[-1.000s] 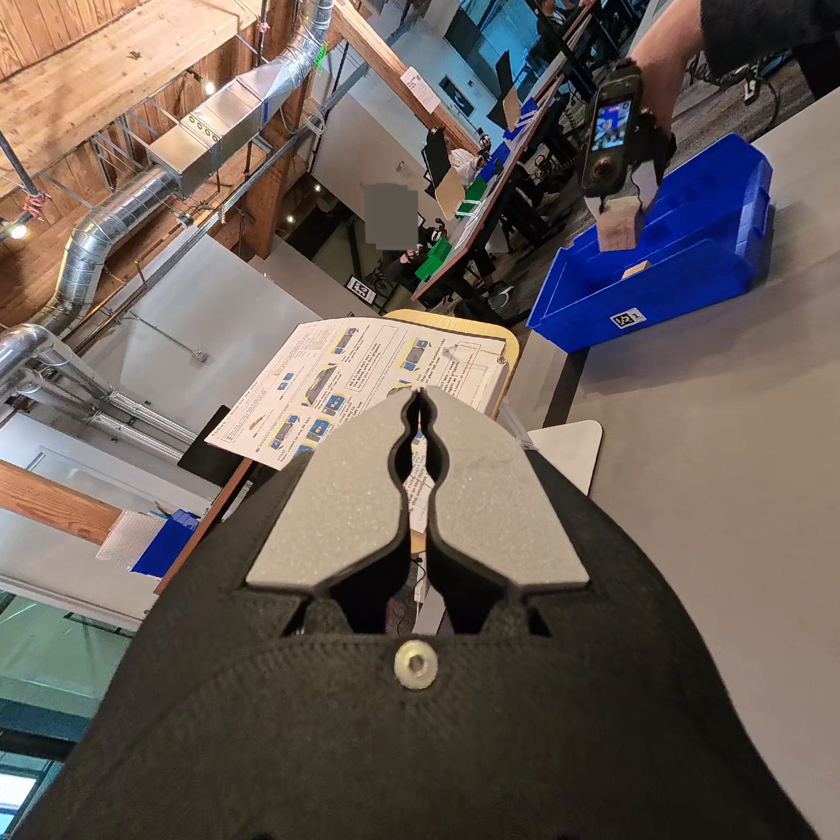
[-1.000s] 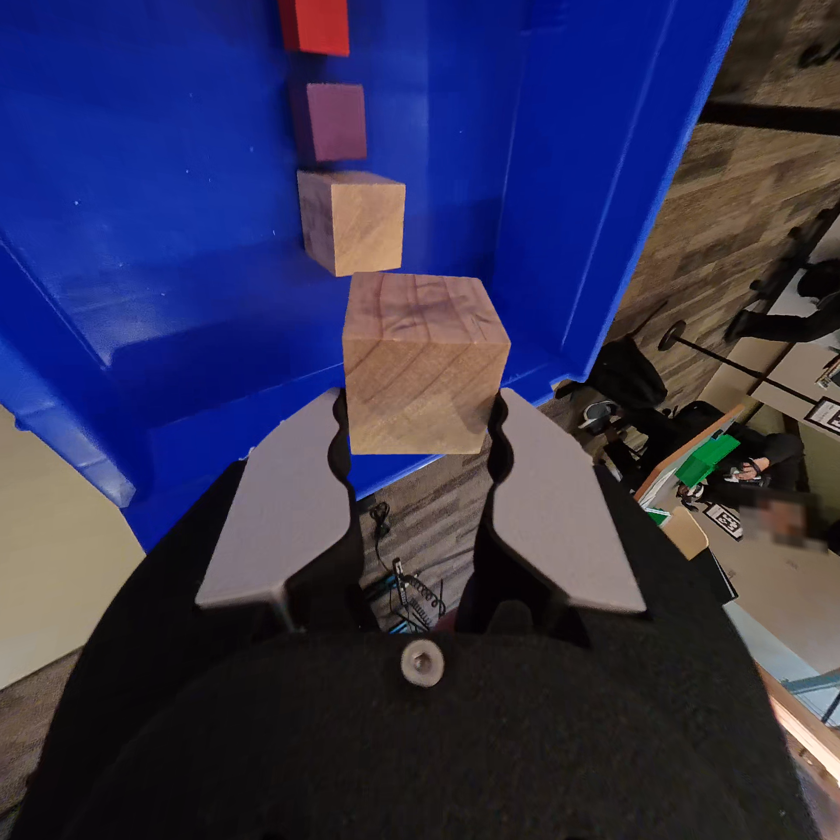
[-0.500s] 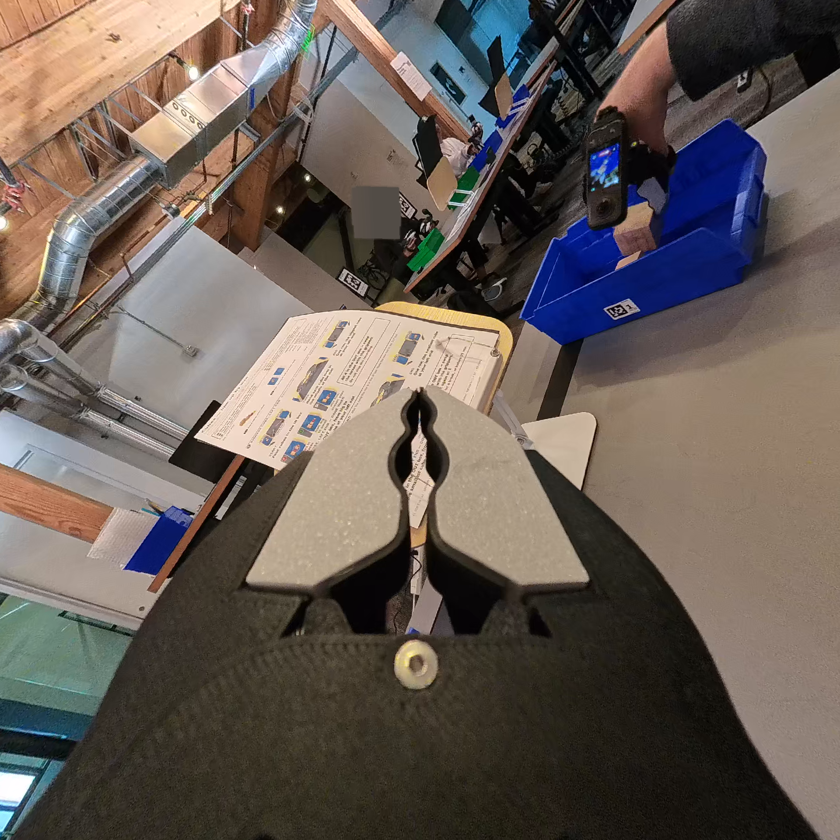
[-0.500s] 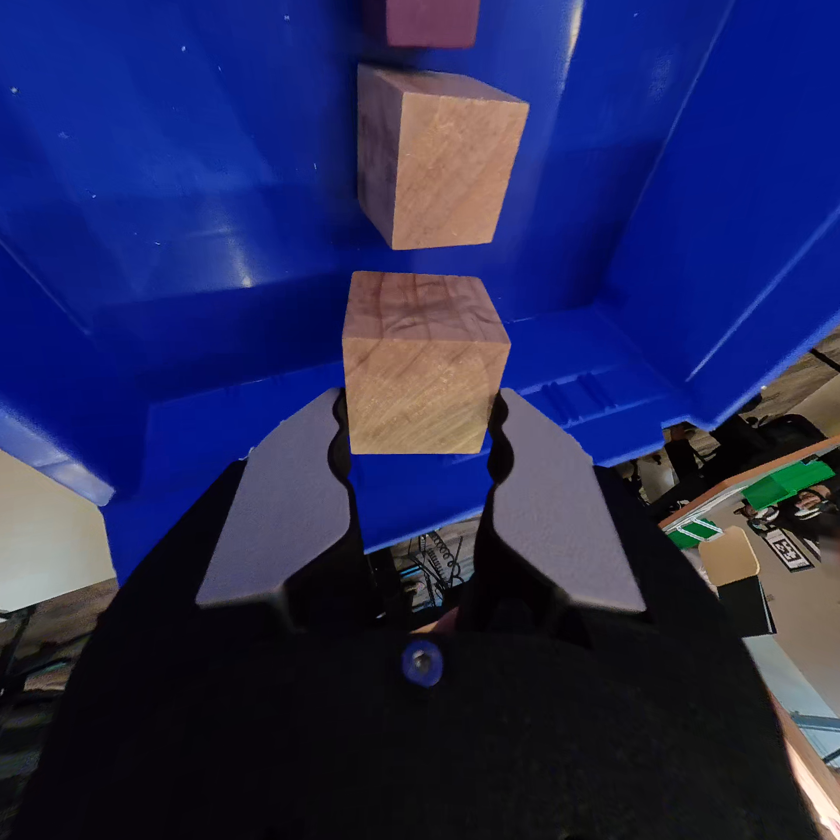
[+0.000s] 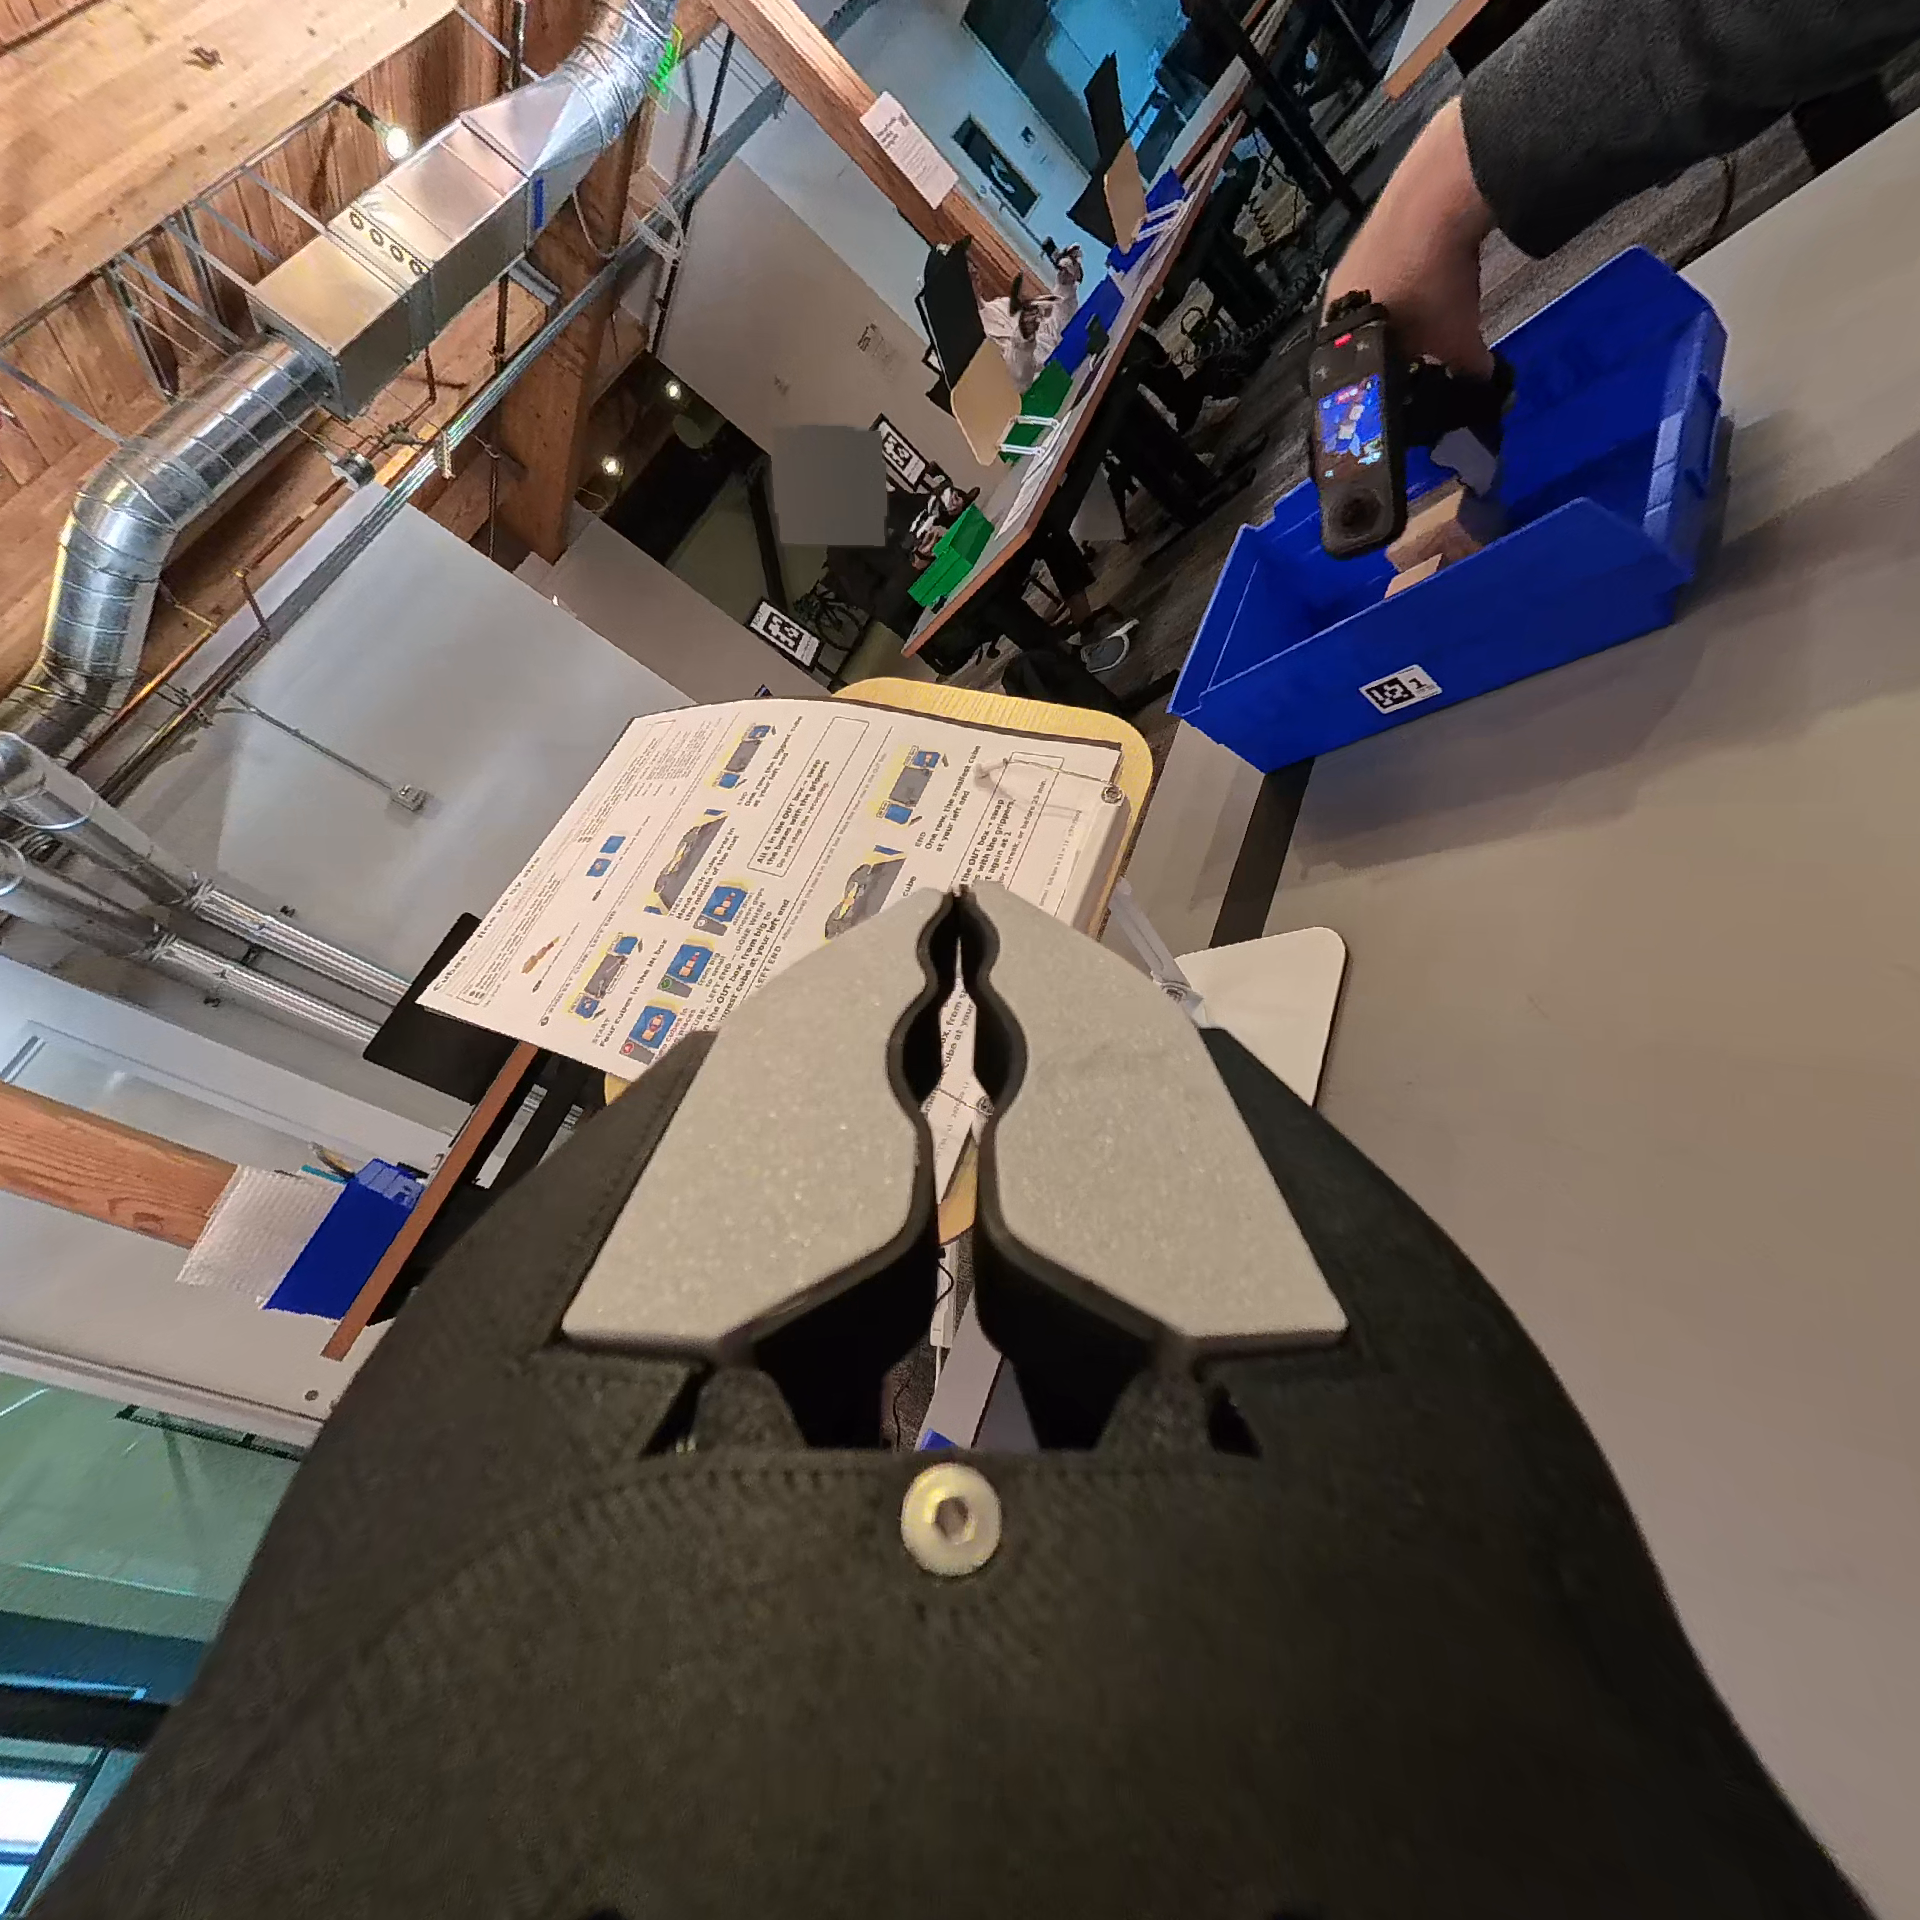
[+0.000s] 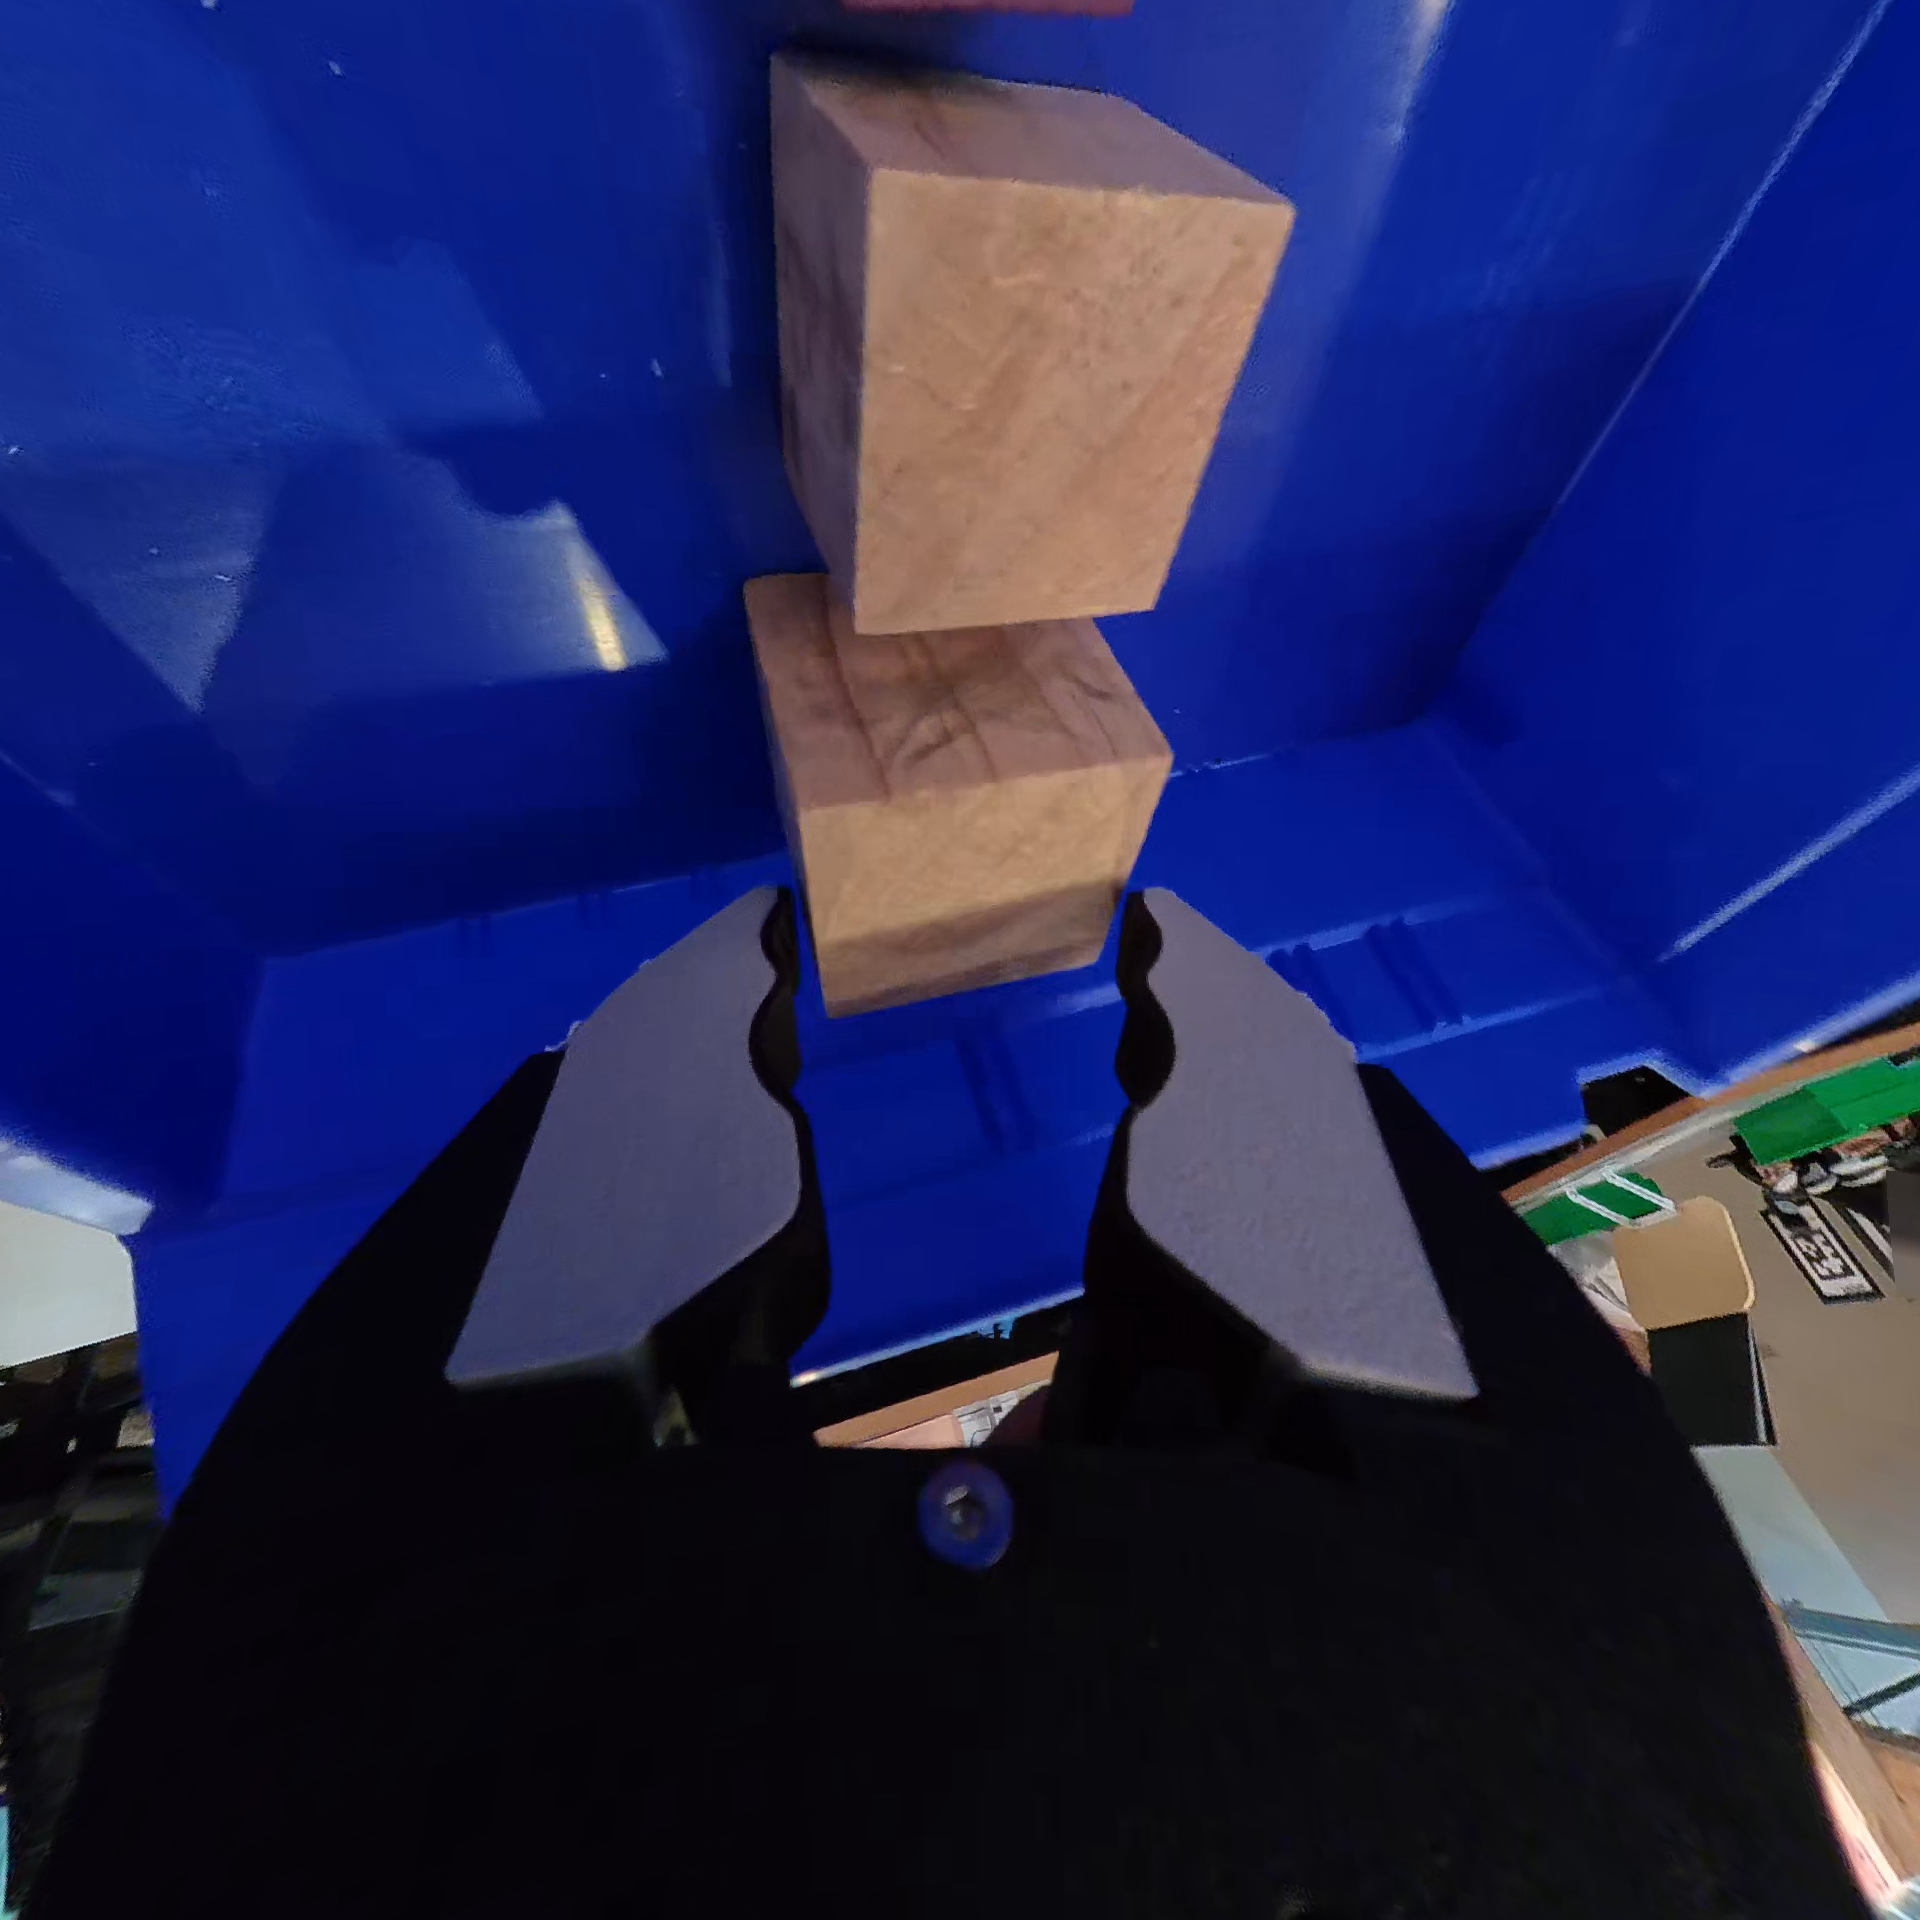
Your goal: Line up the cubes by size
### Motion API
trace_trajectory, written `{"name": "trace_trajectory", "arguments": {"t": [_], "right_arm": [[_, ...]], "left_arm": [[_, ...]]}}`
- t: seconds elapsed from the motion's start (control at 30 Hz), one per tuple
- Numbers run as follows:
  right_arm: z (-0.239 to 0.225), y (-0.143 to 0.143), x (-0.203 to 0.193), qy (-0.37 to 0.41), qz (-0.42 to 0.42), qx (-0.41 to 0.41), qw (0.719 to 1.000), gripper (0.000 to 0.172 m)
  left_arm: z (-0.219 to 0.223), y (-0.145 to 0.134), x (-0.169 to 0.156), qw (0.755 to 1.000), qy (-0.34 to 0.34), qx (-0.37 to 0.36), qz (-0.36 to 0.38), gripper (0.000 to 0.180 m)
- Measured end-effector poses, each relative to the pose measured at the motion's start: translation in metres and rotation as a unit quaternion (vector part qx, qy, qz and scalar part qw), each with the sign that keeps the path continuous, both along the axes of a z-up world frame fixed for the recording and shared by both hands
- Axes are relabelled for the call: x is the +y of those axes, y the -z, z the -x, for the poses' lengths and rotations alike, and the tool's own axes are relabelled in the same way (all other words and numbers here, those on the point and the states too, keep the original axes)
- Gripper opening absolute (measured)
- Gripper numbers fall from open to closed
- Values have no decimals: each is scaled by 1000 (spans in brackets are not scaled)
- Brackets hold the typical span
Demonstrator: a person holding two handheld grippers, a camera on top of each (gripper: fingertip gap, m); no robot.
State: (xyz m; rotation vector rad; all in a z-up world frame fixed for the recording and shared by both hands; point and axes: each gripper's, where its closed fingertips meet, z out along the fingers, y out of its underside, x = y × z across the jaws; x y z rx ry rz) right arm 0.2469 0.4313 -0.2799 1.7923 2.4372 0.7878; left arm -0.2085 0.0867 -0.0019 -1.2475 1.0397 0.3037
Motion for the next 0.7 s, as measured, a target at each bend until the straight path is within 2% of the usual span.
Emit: {"name": "trace_trajectory", "arguments": {"t": [0.07,0.17,0.33,0.5,0.6,0.7], "right_arm": [[4,-8,3,1,-19,13,1000,68],[12,-34,-3,-1,-54,42,998,67],[48,-99,-29,-20,-172,134,976,54],[96,-150,-82,-34,-257,259,930,43],[140,-164,-132,-68,-240,374,893,42],[181,-172,-179,-99,-230,461,851,42]], "left_arm": [[0,0,0,1000,-1,2,0,0],[-1,-2,-2,1000,1,0,-3,0],[-5,-4,-3,1000,8,-4,-3,0],[-16,3,-2,1000,1,10,13,0],[-20,10,-6,999,-18,13,31,0],[-30,20,-11,998,-11,-20,51,0]]}}
